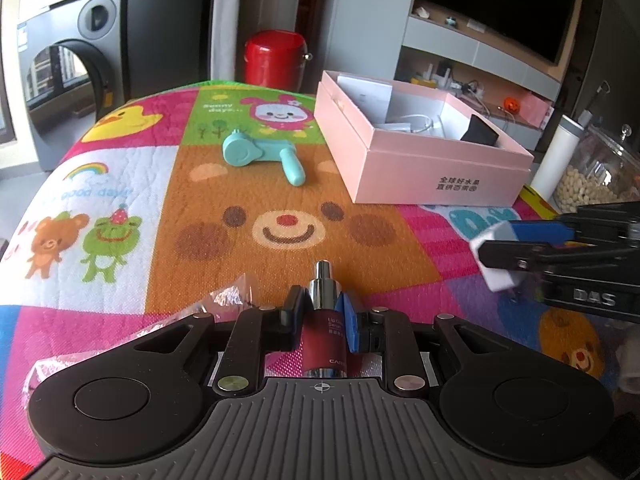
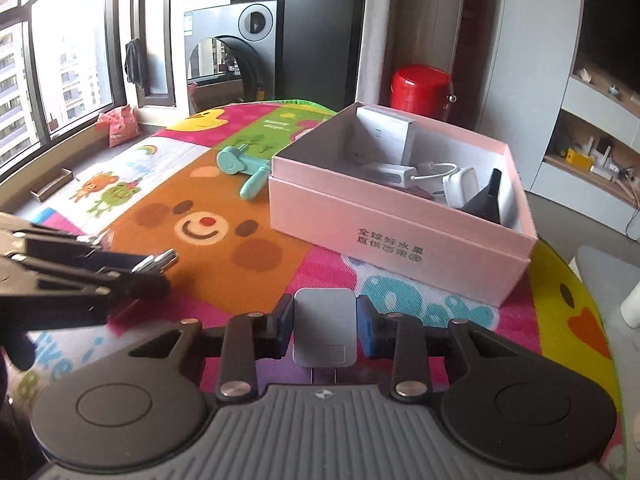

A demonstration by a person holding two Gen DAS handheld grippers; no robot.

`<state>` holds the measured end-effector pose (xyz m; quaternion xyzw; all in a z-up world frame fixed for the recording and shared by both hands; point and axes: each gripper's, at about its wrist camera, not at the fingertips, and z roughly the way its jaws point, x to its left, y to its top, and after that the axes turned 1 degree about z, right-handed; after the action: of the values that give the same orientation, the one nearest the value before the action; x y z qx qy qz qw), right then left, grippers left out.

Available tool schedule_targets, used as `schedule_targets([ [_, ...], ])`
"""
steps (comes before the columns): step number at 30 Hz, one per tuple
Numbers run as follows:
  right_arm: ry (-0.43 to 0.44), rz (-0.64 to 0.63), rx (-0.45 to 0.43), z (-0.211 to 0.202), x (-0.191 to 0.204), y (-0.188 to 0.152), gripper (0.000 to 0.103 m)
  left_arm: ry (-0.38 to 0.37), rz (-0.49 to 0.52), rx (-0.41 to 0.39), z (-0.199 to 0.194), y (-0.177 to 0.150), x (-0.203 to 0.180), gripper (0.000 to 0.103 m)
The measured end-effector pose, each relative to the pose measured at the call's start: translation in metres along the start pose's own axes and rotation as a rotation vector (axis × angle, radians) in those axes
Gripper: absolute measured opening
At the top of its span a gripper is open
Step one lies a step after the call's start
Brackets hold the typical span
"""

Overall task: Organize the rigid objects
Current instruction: 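Grasp the white charger with the right tool while left holds the red bottle, then release the red bottle into the pink box with left while right releases charger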

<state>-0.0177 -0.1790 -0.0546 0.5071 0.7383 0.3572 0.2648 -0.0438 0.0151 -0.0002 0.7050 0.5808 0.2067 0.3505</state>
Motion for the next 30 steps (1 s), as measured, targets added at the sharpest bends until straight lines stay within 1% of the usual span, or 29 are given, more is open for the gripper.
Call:
schedule_targets([
  [2, 0.019, 0.002, 0.000, -0.009, -0.001, -0.003, 0.032, 0.001, 0.006, 0.000, -0.002, -0.001, -0.001, 0.024],
  [4, 0.011, 0.003, 0.002, -0.014, -0.002, -0.006, 0.032, -0.006, 0.013, 0.001, -0.005, -0.003, -0.003, 0.024],
  [8, -0.010, 0.018, 0.004, -0.021, -0.005, -0.009, 0.032, -0.068, 0.031, 0.007, -0.010, -0.008, -0.008, 0.024],
  [12, -0.033, 0.024, -0.001, -0.029, -0.007, -0.012, 0.032, -0.090, 0.080, 0.008, -0.016, -0.015, -0.019, 0.024],
  [16, -0.047, 0.021, 0.002, -0.035, -0.006, -0.014, 0.032, -0.131, 0.104, -0.005, -0.022, -0.019, -0.026, 0.024],
  [19, -0.038, 0.018, 0.010, -0.040, -0.008, -0.017, 0.032, -0.151, 0.123, -0.035, -0.029, -0.016, -0.030, 0.024],
  [23, -0.010, 0.057, -0.012, -0.053, -0.018, -0.012, 0.032, -0.209, 0.099, -0.077, -0.037, 0.005, -0.028, 0.024],
  [26, -0.008, 0.089, -0.057, -0.062, -0.028, 0.003, 0.032, -0.252, 0.098, -0.118, -0.041, 0.030, -0.028, 0.024],
  [28, -0.017, 0.099, -0.088, -0.066, -0.034, 0.017, 0.032, -0.283, 0.103, -0.145, -0.040, 0.057, -0.029, 0.024],
  [30, -0.030, 0.102, -0.129, -0.069, -0.039, 0.037, 0.032, -0.305, 0.119, -0.185, -0.039, 0.093, -0.031, 0.024],
])
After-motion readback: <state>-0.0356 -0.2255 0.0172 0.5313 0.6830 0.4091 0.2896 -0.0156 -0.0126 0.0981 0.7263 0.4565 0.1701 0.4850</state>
